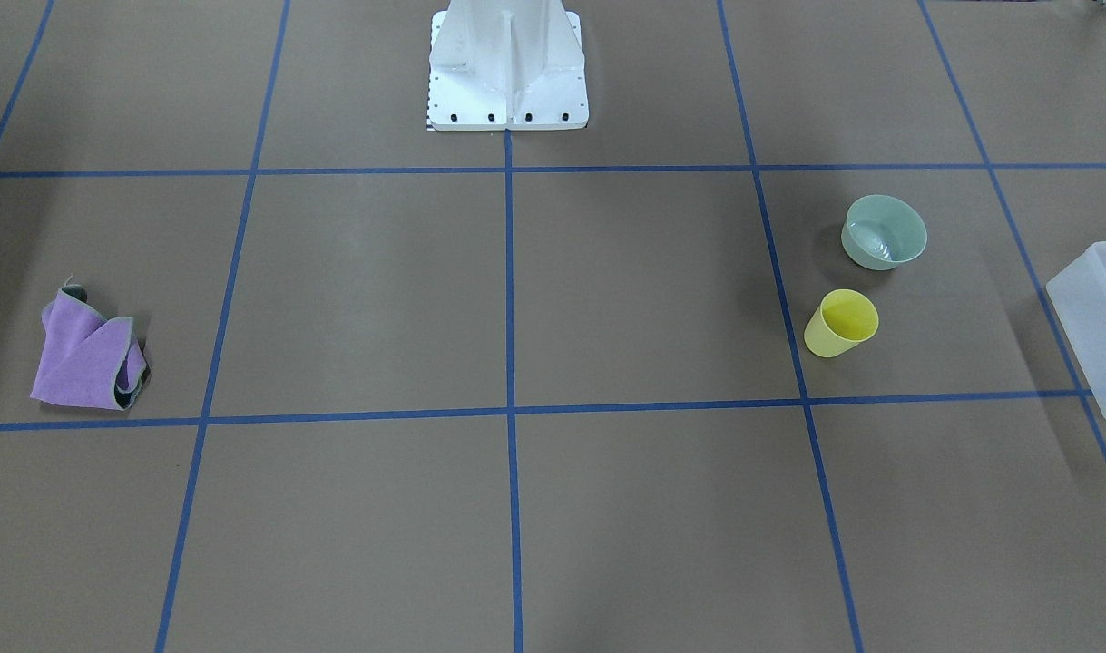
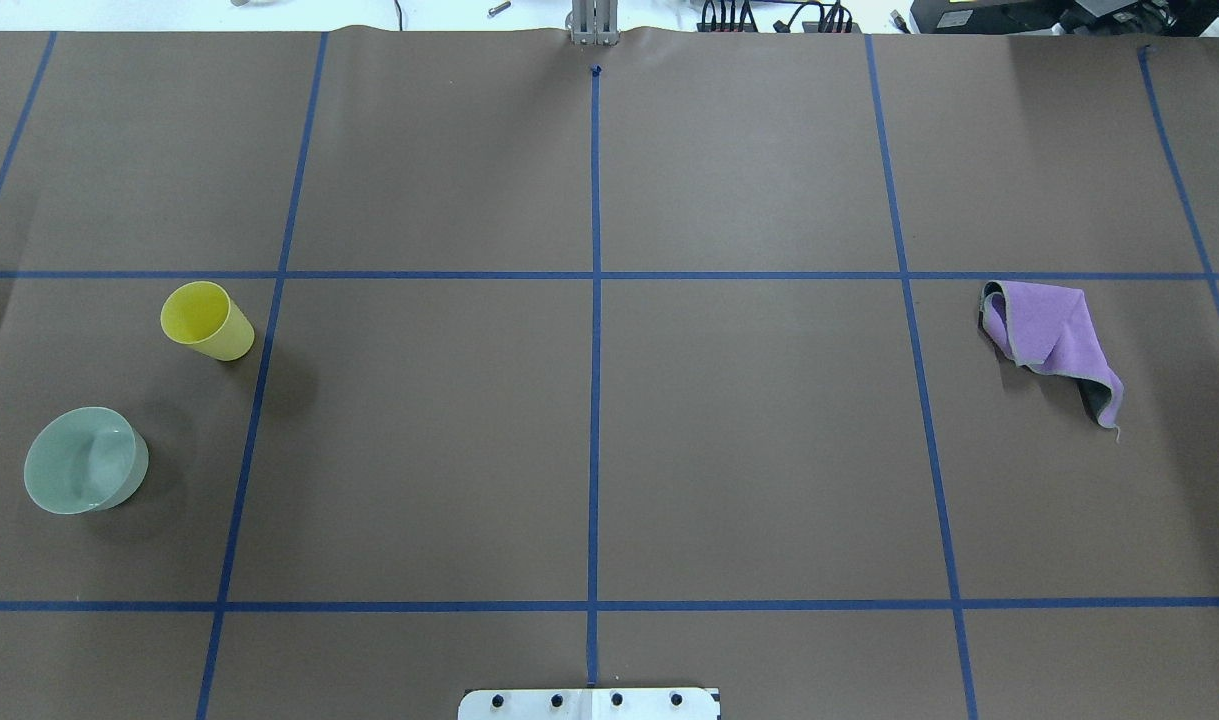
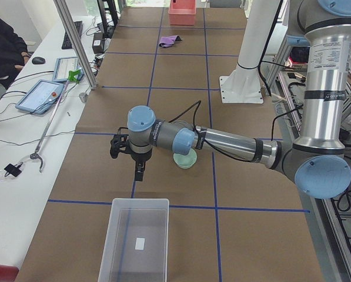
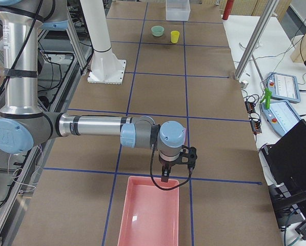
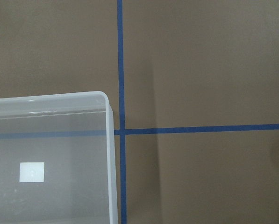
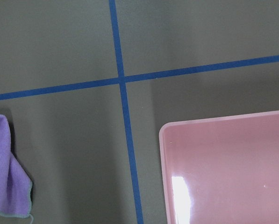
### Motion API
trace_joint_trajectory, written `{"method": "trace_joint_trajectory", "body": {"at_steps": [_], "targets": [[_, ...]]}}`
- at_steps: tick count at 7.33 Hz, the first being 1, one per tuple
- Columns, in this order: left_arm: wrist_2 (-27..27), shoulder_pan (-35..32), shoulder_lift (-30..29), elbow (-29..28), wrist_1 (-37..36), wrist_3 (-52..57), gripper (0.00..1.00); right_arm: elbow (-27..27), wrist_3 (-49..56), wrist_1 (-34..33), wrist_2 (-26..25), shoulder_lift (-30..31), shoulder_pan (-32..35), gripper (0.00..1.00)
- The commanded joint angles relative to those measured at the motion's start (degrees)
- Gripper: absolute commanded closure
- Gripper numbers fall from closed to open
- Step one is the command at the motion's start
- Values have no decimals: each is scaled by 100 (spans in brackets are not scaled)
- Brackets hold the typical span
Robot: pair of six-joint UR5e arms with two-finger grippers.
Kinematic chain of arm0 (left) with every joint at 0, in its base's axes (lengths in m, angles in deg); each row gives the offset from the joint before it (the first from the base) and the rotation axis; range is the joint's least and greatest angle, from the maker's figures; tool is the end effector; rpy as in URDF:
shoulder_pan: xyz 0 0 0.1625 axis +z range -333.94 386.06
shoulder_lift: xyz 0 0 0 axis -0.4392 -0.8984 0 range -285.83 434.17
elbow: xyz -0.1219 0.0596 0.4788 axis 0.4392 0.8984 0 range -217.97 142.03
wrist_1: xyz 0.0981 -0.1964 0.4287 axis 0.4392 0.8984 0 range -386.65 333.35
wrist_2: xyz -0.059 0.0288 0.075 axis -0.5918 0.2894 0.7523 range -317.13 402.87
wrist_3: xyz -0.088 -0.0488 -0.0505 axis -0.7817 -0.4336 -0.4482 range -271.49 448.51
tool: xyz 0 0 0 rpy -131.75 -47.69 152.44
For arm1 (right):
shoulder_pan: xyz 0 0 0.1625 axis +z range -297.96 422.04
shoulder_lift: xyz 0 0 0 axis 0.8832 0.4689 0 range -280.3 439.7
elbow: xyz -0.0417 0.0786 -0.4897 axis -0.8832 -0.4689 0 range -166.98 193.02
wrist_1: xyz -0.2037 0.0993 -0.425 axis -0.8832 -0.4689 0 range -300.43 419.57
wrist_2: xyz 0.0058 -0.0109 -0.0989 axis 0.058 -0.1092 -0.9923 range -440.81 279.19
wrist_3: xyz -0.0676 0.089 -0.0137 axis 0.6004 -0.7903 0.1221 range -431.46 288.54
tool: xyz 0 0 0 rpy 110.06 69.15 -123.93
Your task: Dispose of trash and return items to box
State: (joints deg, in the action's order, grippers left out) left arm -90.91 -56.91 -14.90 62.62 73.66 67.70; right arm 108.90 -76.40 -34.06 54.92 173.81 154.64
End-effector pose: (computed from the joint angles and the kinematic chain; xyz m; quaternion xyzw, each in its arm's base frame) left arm 0.0147 -0.5721 0.6248 0.0678 0.3951 -0.0453 0.9150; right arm 0.0764 -0.5210 0.7264 -0.0230 -0.3881 0.0670 0.9189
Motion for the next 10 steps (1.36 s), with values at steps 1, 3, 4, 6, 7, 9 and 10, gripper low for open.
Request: {"method": "trace_joint_trajectory", "body": {"at_steps": [1,3,4,6,7,9,10], "targets": [[-8,821,695,-144,2051,-1934,2,-8,-15,-6,-21,2,-93,0],[105,1586,1005,-215,3281,-3502,2,1,-15,-6,-73,-7,-181,0],[463,2095,1006,-206,3328,-3865,2,10,-15,-6,-65,-7,-181,0],[844,2809,1093,-215,3582,-4192,2,10,-24,-6,23,-7,-181,0],[845,2899,1355,-215,3923,-4229,2,71,-24,3,15,2,-190,0],[836,2917,1593,-215,4180,-4229,2,177,-24,46,15,-16,-234,0],[827,3013,1594,-206,4198,-4238,3,255,-50,38,58,-33,-321,0]]}}
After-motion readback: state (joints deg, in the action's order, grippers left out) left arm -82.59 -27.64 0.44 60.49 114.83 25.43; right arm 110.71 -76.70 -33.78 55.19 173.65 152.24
